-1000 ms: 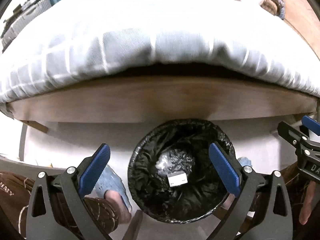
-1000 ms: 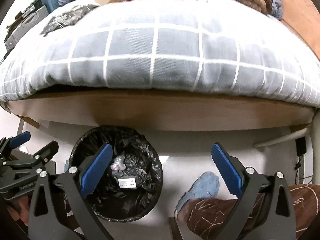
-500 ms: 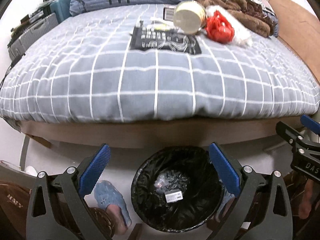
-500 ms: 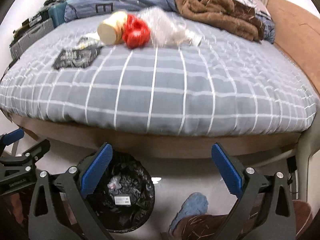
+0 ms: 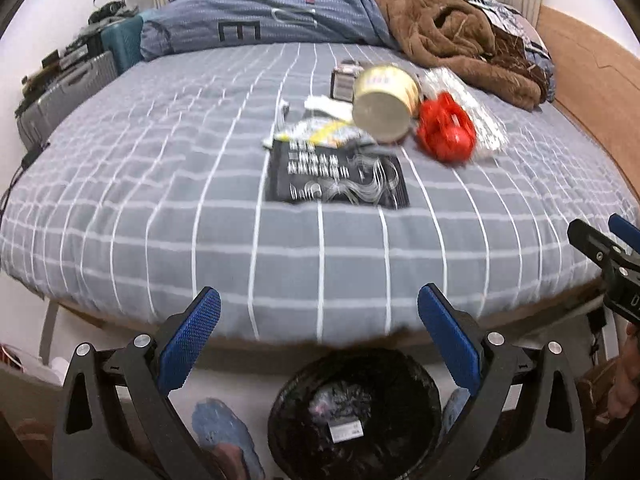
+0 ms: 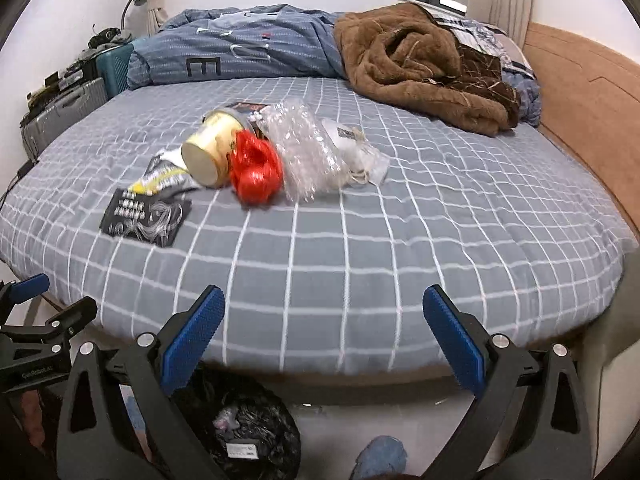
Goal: Collect trash
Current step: 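Move both open tools back over the trash on the bed, then grasp the red plastic bag with the right tool while the left tool grasps the black wipe packet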
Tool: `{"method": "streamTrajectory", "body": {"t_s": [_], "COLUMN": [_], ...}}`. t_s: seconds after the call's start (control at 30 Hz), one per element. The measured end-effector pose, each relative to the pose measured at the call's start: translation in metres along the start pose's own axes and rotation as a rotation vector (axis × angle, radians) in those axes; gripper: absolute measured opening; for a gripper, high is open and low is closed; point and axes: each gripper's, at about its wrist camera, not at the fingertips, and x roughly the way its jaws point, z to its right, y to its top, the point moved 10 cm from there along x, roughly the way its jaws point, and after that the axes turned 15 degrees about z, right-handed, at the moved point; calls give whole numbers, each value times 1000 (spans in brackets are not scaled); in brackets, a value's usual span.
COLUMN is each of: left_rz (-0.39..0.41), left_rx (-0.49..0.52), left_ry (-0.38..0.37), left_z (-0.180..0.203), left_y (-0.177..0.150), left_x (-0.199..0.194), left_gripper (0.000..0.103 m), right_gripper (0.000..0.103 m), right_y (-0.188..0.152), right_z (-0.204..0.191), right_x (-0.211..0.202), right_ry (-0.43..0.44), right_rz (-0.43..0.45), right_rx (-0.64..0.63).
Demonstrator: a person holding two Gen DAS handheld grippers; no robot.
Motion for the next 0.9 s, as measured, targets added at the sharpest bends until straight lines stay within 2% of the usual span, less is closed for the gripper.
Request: {"method": "streamTrajectory", "body": {"t_s": [0.3, 0.43, 0.63, 0.9], "left_rz": [-5, -21, -41, -73], "left_rx": [-12, -11, -25, -29], "left_ry": [-5, -23, -34, -36], "left_z": [-4, 1, -1, 0], "left_y": [24, 30, 40, 43], "left_x": [38, 58, 82, 109], "left_gripper": [97, 97, 97, 96], "right_gripper": [95, 91, 90, 89], "right_y": [25, 35, 48, 59], "right_z": [-26, -35, -38, -50], "right_x": [43, 72, 107, 132], "right_ry": [68, 100, 106, 115], "right_rz": [4, -5, -15, -17], "right_rx": [-6, -18, -10, -31]}}
